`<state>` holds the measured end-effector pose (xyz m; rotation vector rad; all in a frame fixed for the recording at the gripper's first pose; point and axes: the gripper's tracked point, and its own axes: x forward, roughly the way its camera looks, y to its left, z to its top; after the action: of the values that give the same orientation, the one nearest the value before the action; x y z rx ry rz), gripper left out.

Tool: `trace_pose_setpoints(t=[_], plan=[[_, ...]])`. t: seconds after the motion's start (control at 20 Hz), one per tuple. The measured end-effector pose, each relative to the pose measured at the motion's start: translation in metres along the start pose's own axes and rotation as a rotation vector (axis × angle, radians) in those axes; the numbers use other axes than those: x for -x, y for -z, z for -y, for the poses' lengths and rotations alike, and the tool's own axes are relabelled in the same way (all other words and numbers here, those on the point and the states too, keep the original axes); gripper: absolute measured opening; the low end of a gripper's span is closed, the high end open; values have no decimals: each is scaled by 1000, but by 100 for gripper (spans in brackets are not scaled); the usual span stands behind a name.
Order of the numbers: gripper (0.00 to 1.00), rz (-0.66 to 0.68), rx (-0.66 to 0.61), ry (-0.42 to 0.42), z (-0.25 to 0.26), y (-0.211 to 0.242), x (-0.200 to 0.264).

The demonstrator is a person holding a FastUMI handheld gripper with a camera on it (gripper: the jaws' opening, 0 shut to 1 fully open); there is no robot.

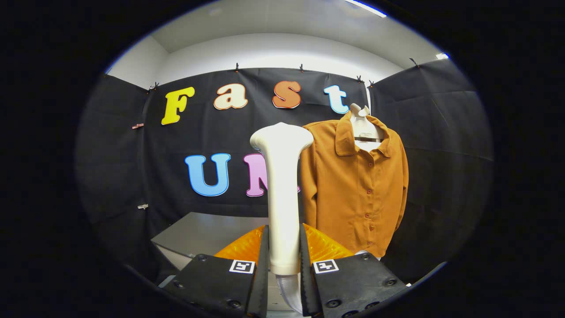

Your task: Iron the clothes twice with a garment steamer, once on the left side and once on the right side.

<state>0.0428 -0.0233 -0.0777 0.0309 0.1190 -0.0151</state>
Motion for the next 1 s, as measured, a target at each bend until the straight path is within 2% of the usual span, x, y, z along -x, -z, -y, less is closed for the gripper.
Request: trace_pose_setpoints(t=[0.35,1.0], plan=[[34,-1,7,-36,-22,1,-2],[34,11,11,5,-13,-5,-4]])
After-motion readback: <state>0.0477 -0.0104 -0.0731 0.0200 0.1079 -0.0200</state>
